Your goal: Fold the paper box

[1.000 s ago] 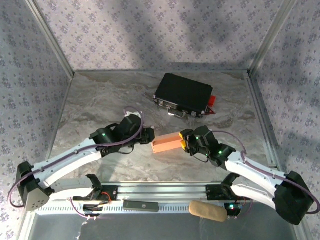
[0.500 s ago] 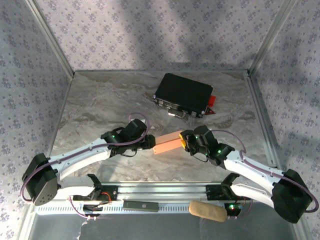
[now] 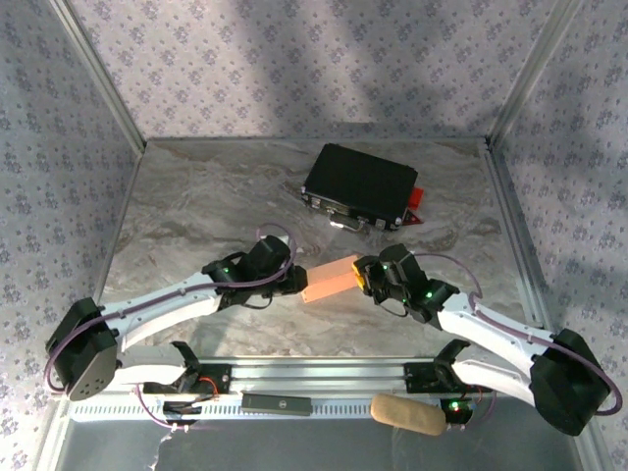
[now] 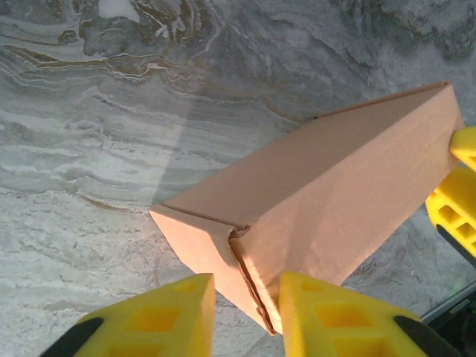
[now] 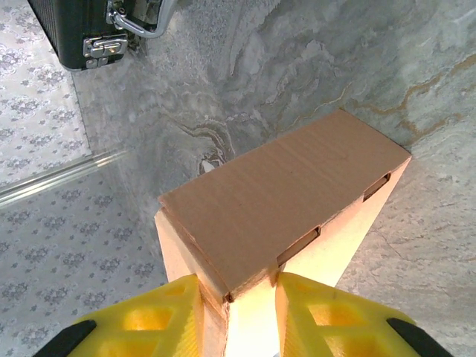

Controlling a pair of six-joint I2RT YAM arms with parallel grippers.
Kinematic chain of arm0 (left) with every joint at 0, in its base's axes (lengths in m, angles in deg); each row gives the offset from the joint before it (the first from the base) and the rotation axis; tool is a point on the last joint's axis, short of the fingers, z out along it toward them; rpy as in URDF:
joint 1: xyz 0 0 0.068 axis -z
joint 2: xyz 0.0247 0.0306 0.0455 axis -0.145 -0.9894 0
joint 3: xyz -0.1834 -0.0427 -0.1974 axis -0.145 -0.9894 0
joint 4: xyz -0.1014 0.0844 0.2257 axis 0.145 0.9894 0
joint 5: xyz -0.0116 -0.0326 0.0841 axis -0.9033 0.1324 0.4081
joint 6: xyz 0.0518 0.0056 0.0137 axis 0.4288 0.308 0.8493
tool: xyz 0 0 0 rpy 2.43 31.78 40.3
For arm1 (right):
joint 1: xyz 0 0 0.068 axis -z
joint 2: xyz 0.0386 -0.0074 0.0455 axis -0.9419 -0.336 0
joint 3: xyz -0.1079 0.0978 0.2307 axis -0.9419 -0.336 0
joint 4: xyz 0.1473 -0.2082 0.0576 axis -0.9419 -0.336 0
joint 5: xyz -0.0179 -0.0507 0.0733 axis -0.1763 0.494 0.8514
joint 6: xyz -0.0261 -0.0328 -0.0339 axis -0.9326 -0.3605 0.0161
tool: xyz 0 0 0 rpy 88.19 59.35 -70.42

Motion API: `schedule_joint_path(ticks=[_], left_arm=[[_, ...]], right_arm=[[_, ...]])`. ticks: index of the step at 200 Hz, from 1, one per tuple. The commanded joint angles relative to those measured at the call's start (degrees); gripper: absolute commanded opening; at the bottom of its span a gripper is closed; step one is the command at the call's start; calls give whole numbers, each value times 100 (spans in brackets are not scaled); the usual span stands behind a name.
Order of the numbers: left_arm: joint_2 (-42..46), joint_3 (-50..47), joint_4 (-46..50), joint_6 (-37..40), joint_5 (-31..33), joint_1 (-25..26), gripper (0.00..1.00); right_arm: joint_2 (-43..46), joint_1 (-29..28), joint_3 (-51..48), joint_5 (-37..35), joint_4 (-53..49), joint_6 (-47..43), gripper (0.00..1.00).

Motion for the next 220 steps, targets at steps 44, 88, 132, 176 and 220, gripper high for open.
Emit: schedule_joint_path(ticks=[44,88,132,176,220], left_arm=[[-104,-97,310,4,272,367,20],[-32,68,416,39,475,682,20],[-235,255,414,-44,733,1138,20],[-420,330,268,-136,896,1445,19],[-123,465,646,-121,1283,1582,19]], right_arm=[[65,204,41,-207,-1661,-587,33],[447,254,-59,-343,-2058,-702,35],[1235,236,-252,-715,-2453,-618,36],[1421,133,-447,-783,-2463,-500,35],[1438,-167,-401,-1107,-2619,-441,35]])
